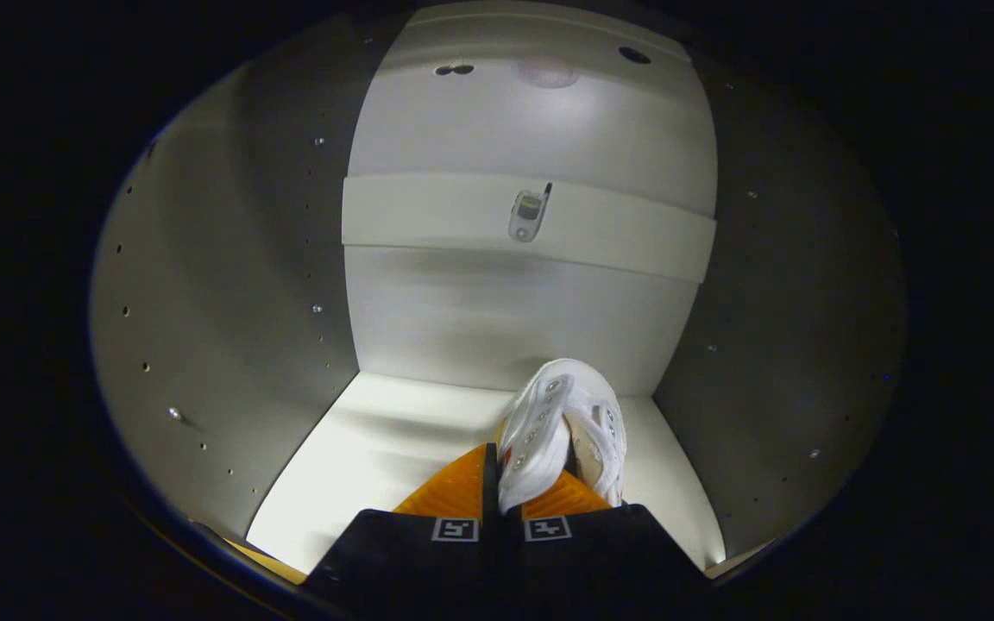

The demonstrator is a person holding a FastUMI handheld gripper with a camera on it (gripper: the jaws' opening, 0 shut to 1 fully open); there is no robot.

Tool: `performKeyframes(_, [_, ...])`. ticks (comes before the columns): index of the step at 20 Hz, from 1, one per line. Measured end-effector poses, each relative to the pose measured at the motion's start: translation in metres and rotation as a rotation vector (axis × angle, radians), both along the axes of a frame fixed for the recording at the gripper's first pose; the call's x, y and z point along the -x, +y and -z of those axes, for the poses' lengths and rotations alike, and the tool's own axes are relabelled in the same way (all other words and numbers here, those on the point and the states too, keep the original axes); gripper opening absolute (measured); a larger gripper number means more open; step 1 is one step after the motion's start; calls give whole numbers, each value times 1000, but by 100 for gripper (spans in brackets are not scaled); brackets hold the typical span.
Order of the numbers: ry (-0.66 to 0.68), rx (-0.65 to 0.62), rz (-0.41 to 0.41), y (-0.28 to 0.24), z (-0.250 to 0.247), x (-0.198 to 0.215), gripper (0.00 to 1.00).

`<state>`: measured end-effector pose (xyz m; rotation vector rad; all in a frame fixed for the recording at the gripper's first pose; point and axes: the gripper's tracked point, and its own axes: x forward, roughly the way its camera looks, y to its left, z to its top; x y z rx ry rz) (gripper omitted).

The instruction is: Open the shoe cabinet door, grab the shoes and put them into the shoe cabinet, then close the shoe cabinet door.

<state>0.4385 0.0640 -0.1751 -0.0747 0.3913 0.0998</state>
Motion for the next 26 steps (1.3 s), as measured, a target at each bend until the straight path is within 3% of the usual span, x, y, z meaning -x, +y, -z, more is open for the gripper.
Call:
performKeyframes(12, [55,59,-5,8,31,-10,6])
performKeyframes(13, [57,64,-1,8,31,-9,13])
performKeyframes(15, [80,51,10,7,34,-5,13])
performKeyframes(17, [76,38,16,7,36,-3,28])
performKeyframes(19, [81,24,15,10,34,6,28])
performKeyframes(23, [78,2,25,15,33,14,58])
performKeyframes(26, [67,-37,43,13,27,21,69])
